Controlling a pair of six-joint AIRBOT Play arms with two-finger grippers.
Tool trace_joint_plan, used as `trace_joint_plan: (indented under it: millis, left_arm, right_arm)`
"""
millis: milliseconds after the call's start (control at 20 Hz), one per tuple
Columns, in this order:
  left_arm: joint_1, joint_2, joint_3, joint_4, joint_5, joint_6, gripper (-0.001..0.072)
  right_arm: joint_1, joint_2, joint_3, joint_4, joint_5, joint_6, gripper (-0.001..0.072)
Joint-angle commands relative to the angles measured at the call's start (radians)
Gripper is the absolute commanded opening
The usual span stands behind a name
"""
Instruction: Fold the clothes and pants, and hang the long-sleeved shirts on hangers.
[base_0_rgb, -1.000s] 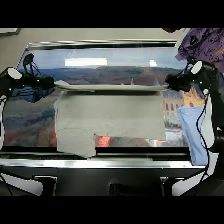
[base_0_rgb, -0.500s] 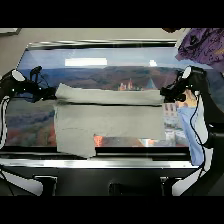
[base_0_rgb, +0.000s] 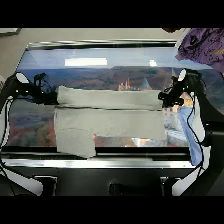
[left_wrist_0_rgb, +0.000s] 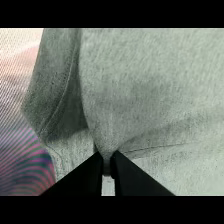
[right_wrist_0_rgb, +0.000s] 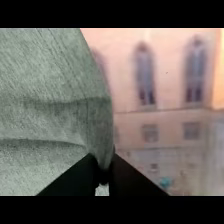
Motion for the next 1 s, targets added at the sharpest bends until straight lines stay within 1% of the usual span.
trace_joint_plan:
  millis: [0,50,100,150,250,350,450,550,700,800,950]
  left_arm:
    - [0.0,-0.014,0.0,-0.002,-0.009,-0.039,0.0269]
    - [0.0,-0.013,0.002,-0.002,-0.006,-0.054,0.0398]
    - [0.002,-0.012,0.01,-0.002,-0.011,-0.075,0.05]
    - [0.007,-0.005,0.022,-0.002,-0.023,-0.085,0.0554]
    - [0.025,0.041,0.034,0.0,-0.037,-0.085,0.0554]
    - [0.061,0.113,0.017,0.013,-0.056,-0.077,0.0554]
    - [0.124,0.222,-0.091,0.027,-0.072,-0.07,0.0554]
    - [0.198,0.364,-0.301,0.009,-0.066,-0.047,0.0554]
    - [0.319,0.617,-0.687,-0.106,0.004,0.016,0.0554]
    - [0.377,0.765,-0.905,-0.167,0.031,0.056,0.0554]
    - [0.4,0.904,-1.116,-0.21,0.074,0.059,0.0554]
  right_arm:
    - [0.001,-0.001,0.0,0.022,0.072,0.003,0.0264]
    - [0.001,-0.001,0.0,0.028,0.084,0.003,0.0323]
    - [0.001,0.0,0.001,0.031,0.103,0.002,0.0371]
    - [0.001,0.004,0.001,0.031,0.129,-0.013,0.038]
    - [-0.015,0.037,0.001,0.036,0.156,-0.04,0.038]
    - [-0.066,0.104,-0.002,0.069,0.13,-0.074,0.0379]
    - [-0.157,0.184,-0.052,0.189,0.092,-0.142,0.0379]
    - [-0.26,0.272,-0.185,0.336,0.063,-0.212,0.0379]
    - [-0.384,0.418,-0.488,0.509,0.005,-0.303,0.0378]
    - [-0.407,0.494,-0.646,0.549,-0.045,-0.334,0.0378]
    - [-0.406,0.552,-0.767,0.579,-0.102,-0.364,0.0376]
